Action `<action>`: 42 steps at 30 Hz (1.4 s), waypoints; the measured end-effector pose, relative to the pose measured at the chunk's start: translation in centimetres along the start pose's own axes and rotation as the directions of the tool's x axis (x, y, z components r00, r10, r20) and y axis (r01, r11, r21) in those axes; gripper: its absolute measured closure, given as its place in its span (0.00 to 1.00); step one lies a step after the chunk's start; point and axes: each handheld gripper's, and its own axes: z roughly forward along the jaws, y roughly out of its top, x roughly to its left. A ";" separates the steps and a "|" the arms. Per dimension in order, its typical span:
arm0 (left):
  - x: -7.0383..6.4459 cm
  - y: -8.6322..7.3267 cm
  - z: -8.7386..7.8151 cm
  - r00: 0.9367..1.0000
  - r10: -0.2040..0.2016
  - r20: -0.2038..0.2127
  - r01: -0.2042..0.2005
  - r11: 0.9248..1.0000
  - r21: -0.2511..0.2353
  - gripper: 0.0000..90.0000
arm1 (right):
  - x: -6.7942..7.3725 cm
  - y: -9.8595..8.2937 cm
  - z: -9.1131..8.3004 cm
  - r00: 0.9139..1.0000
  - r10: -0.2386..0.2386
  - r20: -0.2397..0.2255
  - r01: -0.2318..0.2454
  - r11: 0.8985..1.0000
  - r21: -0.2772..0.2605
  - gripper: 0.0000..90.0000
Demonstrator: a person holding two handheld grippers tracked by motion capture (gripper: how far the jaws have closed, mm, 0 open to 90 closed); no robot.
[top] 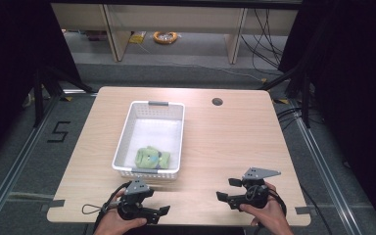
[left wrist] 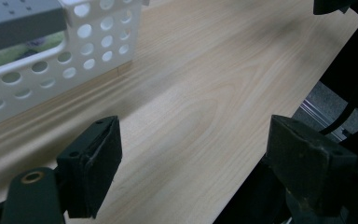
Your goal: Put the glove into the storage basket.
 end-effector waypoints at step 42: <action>-0.8 -2.9 0.4 1.000 -0.007 0.012 0.006 1.000 0.020 0.19 | 1.5 -4.4 -0.1 0.993 -0.116 0.033 0.113 0.990 0.082 0.19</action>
